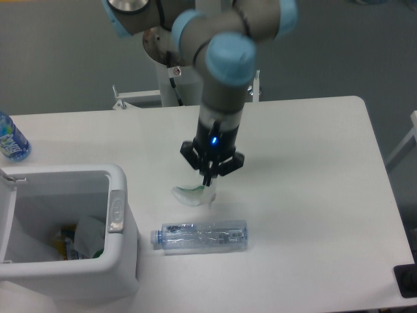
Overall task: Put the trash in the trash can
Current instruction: 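Carry the wrapper over the white bin and open the gripper, then move the empty gripper back over the clear water bottle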
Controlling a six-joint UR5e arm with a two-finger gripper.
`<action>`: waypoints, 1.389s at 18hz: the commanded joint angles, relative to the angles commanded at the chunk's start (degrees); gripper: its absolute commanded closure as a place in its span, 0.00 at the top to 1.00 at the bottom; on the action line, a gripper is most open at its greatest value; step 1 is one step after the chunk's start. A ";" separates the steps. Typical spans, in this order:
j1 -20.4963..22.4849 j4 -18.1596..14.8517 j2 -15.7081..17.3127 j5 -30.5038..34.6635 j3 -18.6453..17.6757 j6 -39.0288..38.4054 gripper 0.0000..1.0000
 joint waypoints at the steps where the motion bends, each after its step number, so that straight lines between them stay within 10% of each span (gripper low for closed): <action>1: -0.17 0.00 -0.09 -0.97 3.07 -4.22 0.00; 6: -1.84 5.60 -2.99 -1.24 13.46 -19.18 0.00; 15: -18.36 9.14 -2.28 -1.16 8.21 -26.41 0.00; 16: -18.63 9.23 -2.55 -1.16 8.20 -26.24 0.07; 19: -18.72 9.41 -3.25 -1.07 7.76 -25.62 0.99; 25: -16.62 9.32 -3.25 2.26 8.12 -25.71 1.00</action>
